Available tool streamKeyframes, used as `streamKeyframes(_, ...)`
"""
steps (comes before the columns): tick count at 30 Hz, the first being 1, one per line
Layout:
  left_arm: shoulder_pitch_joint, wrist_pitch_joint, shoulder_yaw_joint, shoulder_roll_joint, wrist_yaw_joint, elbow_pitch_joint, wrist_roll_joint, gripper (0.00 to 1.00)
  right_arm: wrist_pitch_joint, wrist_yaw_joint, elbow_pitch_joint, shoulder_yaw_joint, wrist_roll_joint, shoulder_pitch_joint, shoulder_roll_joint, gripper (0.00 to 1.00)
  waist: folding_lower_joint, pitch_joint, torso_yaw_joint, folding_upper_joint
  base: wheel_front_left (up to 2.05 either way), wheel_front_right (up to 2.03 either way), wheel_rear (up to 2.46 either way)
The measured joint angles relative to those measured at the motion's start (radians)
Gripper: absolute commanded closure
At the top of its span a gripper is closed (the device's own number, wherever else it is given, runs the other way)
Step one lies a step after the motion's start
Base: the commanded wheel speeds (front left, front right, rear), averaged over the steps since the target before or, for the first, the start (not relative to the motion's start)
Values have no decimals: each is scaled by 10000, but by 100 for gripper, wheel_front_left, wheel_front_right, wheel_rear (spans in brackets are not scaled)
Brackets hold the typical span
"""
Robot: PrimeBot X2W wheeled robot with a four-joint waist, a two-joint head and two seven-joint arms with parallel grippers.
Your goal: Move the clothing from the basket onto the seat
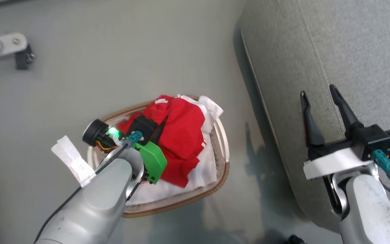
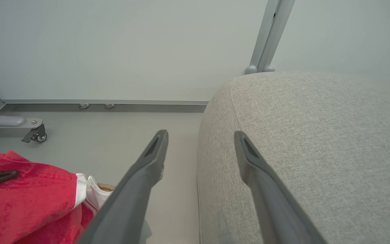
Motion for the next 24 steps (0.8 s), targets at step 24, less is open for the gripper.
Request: streamKeyframes(24,-919,-19,359,345,12,-4071,1611,100,0,0,370,257,-384,2313,-4,0,-1,-4792,1545,0,0,0,0)
